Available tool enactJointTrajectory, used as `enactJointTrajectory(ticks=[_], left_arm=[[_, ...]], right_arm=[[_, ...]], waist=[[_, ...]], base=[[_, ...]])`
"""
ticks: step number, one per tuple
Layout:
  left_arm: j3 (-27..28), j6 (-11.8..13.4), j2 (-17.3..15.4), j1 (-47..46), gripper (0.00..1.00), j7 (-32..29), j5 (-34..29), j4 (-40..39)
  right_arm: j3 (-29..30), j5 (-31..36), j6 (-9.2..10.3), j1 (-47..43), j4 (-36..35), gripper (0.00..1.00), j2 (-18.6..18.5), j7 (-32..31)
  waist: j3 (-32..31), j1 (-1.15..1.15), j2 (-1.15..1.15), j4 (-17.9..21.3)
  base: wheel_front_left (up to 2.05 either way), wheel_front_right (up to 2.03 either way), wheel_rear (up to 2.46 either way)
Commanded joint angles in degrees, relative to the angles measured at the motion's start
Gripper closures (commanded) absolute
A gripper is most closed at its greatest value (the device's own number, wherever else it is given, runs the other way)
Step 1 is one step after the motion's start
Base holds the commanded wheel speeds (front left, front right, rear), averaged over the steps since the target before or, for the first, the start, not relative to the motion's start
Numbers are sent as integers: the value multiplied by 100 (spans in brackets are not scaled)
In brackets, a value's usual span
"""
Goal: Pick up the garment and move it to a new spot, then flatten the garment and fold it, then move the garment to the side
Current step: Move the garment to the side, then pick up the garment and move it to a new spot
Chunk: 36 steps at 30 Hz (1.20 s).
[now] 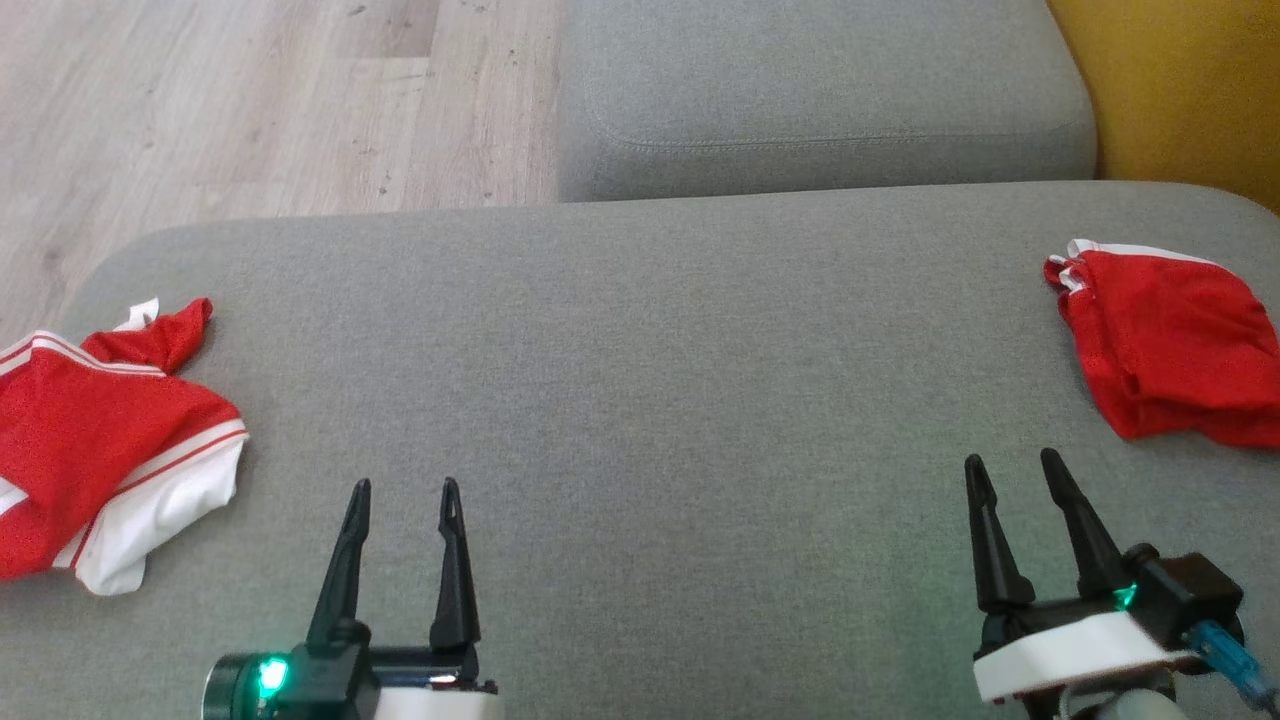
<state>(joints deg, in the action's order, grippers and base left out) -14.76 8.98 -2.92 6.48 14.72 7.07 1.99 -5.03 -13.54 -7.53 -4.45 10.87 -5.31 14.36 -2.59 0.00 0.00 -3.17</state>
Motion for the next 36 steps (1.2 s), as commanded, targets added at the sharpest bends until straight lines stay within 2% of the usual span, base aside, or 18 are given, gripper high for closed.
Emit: enactJointTrajectory(ticks=[1,10,15,20,31,36], left_arm=[[212,-19,4,-110,0,28,18,-153],[193,4,4,-138,0,28,51,-116],[177,25,4,-163,0,28,73,-60],[189,52,4,-155,0,28,61,-40],[266,131,4,-136,0,28,100,-97],[384,198,4,-92,0,28,141,-202]], right_arm=[[-110,49,4,44,-217,0,-8,63],[-77,46,4,31,-254,0,-35,63],[-96,42,4,-28,-264,0,-69,63],[-195,19,4,17,-271,0,-91,63],[-122,44,4,31,-332,0,-159,63],[-143,28,4,87,-355,0,-186,63]], waist=[[6,0,0,-5],[71,0,0,-71],[127,0,0,-355],[239,0,0,-857],[455,0,0,-2367],[548,0,0,-2733]], base=[[0,0,0],[0,0,0],[0,0,0],[0,0,0],[0,0,0],[0,0,0]])
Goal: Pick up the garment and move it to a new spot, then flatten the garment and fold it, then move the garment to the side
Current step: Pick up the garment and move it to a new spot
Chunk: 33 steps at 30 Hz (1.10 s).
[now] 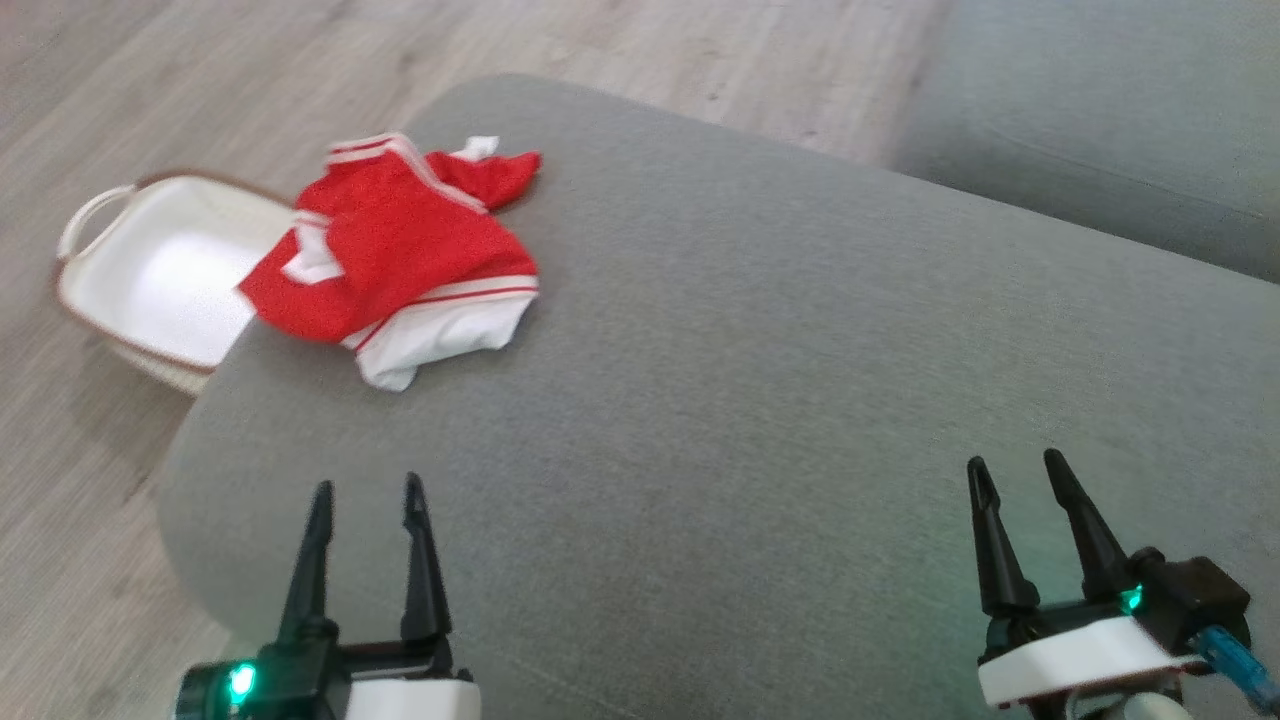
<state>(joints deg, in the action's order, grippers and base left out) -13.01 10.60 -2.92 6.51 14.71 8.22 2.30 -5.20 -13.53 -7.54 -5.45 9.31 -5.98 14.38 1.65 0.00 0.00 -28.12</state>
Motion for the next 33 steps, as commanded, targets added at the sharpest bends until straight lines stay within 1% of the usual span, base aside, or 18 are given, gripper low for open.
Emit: enactJointTrajectory(ticks=[1,7,11,12,15,17,20,22,25,27,30,33], left_arm=[[246,60,4,-89,0,29,31,-270],[330,52,4,-297,0,29,33,-405],[407,-156,4,-905,0,29,-100,-454],[407,-156,4,-905,0,29,-100,-454],[545,-378,-73,-1622,0,29,-193,-375],[635,-534,-168,-2170,0,29,-201,-150],[740,-726,-339,-3099,0,17,-172,479],[797,-796,-405,-3766,0,-171,-108,979],[885,-897,-485,-4704,0,-759,53,1807],[994,-883,-525,-5233,0,-1198,185,2382],[1133,-970,-554,-5852,0,-1792,458,3241],[1229,-1054,-596,-6261,0,-2164,658,4018]], right_arm=[[-142,25,5,224,-198,0,-139,62],[-195,-84,5,430,-223,0,-329,62],[-173,-82,5,612,-363,0,-625,62],[-173,-82,5,612,-363,0,-625,62],[-145,-66,5,823,-494,0,-945,62],[-100,-78,5,961,-585,0,-1164,62],[-14,-92,5,1152,-749,0,-1517,62],[51,-107,5,1243,-858,0,-1742,62],[118,-141,5,1325,-1046,0,-2041,62],[147,-165,5,1356,-1189,0,-2205,22],[237,-205,5,1372,-1426,0,-2399,-103],[345,-248,5,1386,-1636,0,-2546,-226]], waist=[[167,0,0,-257],[477,0,0,-312],[900,0,0,-251],[900,0,0,-251],[1342,0,0,-139],[1636,0,0,-58],[2077,0,0,47],[2335,0,0,91],[2695,0,0,174],[2904,0,0,249],[3181,0,0,348],[3412,0,0,438]], base=[[0,0,0],[0,0,0],[0,0,0],[0,0,0],[0,0,0],[0,0,0],[0,0,0],[0,0,0],[0,0,0],[0,0,0],[0,0,0],[0,0,0]])
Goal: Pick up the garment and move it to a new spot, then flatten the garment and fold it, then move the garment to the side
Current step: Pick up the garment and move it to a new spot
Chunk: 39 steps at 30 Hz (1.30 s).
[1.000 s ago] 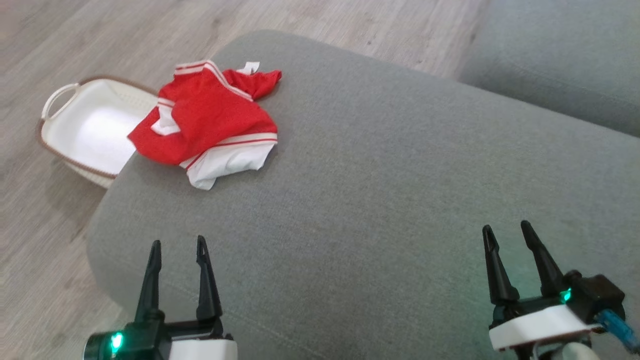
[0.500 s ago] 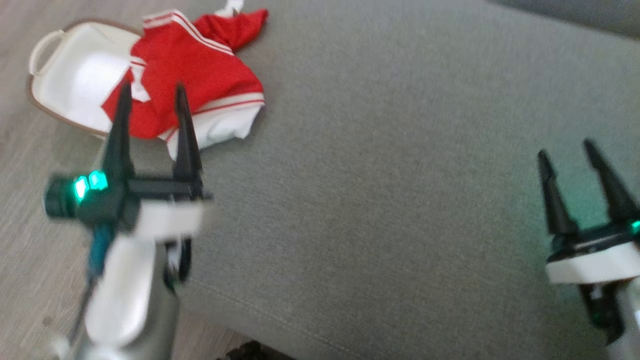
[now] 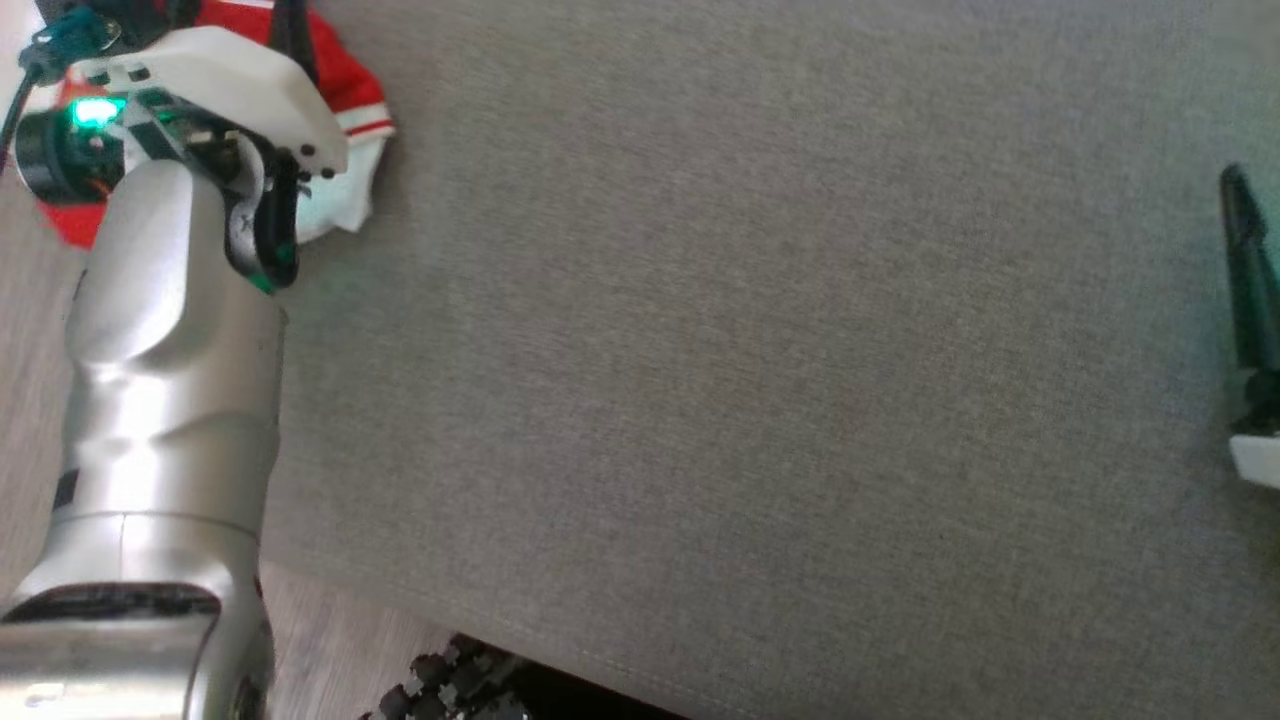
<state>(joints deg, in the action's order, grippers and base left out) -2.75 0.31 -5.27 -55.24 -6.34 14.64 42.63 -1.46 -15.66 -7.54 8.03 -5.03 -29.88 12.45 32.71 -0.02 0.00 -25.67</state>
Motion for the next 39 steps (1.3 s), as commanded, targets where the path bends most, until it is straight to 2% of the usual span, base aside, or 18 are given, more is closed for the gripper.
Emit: enactJointTrajectory(ticks=[1,3,4,5,6,8,14,17,23,27,32,39], left_arm=[[231,-65,-354,-180,0,-149,89,225],[286,-141,-329,-312,0,-311,226,655],[324,-222,-313,-360,6,-360,318,834],[386,-318,-284,-404,61,-389,445,987],[458,-383,-275,-435,100,-391,561,1123],[500,-474,-301,-484,100,-323,659,1344],[314,-593,-485,-771,100,724,475,1550],[299,-695,-468,-974,100,1109,590,1455],[-46,-771,-650,-1349,100,1402,595,1009],[-407,-777,-698,-1540,100,1387,844,300],[-932,-779,-940,-1630,100,1055,1051,-746],[-1190,-779,-1077,-1737,100,580,1182,-1835]], right_arm=[[13,-39,5,37,-254,0,-190,-65],[73,-46,5,31,-347,0,-240,-108],[98,-53,5,30,-389,0,-253,-129],[121,-59,5,28,-425,0,-268,-143],[151,-67,5,36,-451,0,-266,-158],[207,-93,5,53,-488,0,-243,-184],[97,-61,5,188,-475,0,-138,-106],[16,-43,5,316,-296,0,47,35],[-184,-47,5,473,90,0,478,204],[-249,-70,5,533,330,0,912,248],[-174,-79,5,465,252,0,1450,252],[-136,-98,5,378,128,0,2032,253]], waist=[[361,2,0,216],[444,2,0,254],[481,2,0,270],[509,2,0,280],[537,2,0,295],[577,2,0,301],[447,2,0,260],[172,2,0,315],[-380,2,0,574],[-847,2,0,947],[-1291,2,0,1567],[-1589,2,0,2608]], base=[[0,0,0],[0,0,0],[0,0,0],[0,0,0],[0,0,0],[0,0,0],[0,0,0],[0,0,0],[0,0,0],[0,0,0],[0,0,0],[0,0,0]])
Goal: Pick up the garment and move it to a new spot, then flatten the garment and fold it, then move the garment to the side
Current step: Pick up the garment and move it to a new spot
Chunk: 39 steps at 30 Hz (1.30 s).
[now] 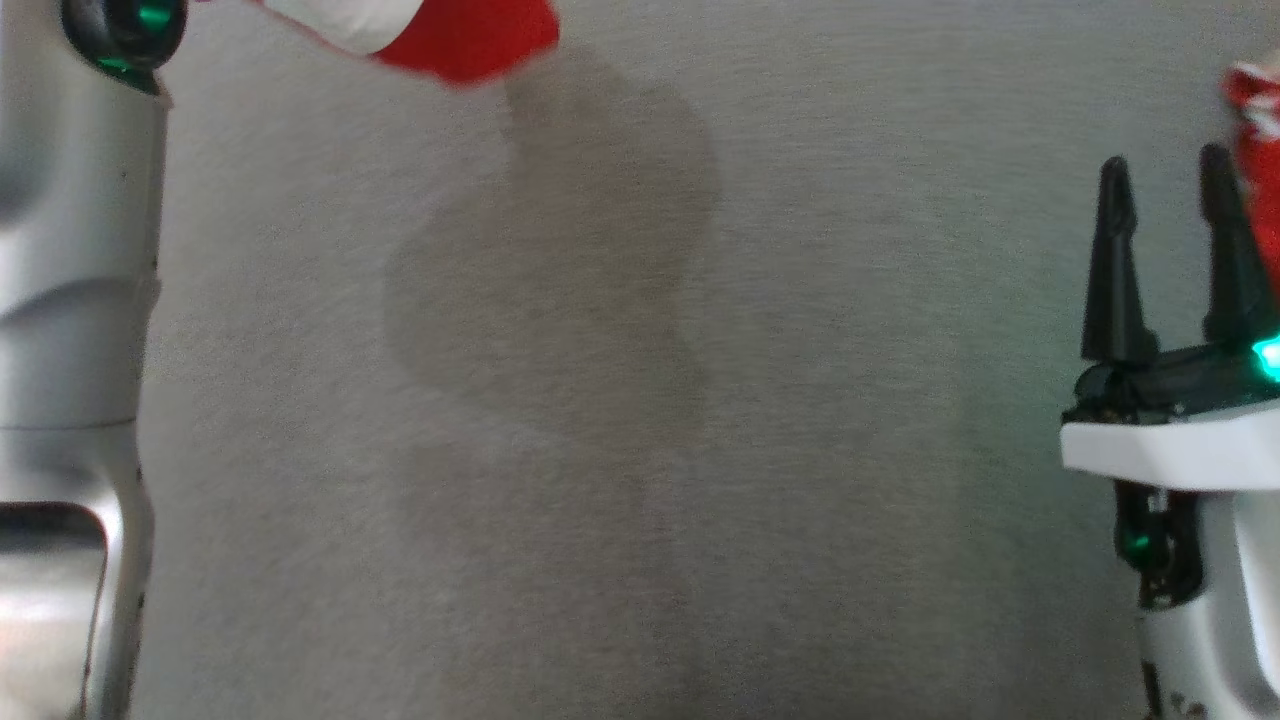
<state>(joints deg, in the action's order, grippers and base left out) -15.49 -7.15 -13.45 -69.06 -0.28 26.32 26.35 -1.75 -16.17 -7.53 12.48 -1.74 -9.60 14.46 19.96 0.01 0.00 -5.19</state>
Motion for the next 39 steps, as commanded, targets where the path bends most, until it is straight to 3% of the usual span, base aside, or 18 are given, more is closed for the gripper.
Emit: enactJointTrajectory(ticks=[1,7,14,20,26,28,29,30,35,39], left_arm=[[57,-29,-232,-346,100,-95,36,-306],[-184,-8,26,-71,100,-511,226,-690],[-911,22,189,1028,100,-638,-42,-814],[-1562,22,539,2292,100,-85,-170,-273],[-1981,114,936,3098,100,848,-115,142],[-2076,255,991,3205,18,1186,-177,177],[-2076,255,991,3205,18,1186,-177,177],[-2114,341,1010,3257,0,1309,-214,162],[-2119,911,1048,3688,0,1518,-376,-65],[-1753,1340,1054,4258,0,1525,-504,-604]], right_arm=[[-110,-49,4,-87,-199,0,67,52],[-149,-42,4,-151,-218,0,271,53],[-201,-44,4,-81,-273,0,409,53],[-288,-11,4,27,-223,0,453,53],[-188,17,4,-5,-107,0,395,53],[-176,31,4,-31,-30,0,382,53],[-176,31,4,-31,-30,0,382,53],[-169,40,4,-53,11,0,378,53],[-153,84,4,-286,200,0,412,53],[-162,184,4,-503,329,0,440,53]], waist=[[-343,-1,0,689],[-351,-1,0,1257],[-58,-1,0,1560],[313,-1,0,1607],[355,-1,0,1344],[262,-1,0,1198],[262,-1,0,1198],[195,-1,0,1111],[-379,-1,0,654],[-870,-1,0,344]], base=[[0,0,0],[0,0,0],[0,0,0],[0,0,0],[0,0,0],[0,0,0],[0,0,0],[0,0,0],[0,0,0],[0,0,0]])
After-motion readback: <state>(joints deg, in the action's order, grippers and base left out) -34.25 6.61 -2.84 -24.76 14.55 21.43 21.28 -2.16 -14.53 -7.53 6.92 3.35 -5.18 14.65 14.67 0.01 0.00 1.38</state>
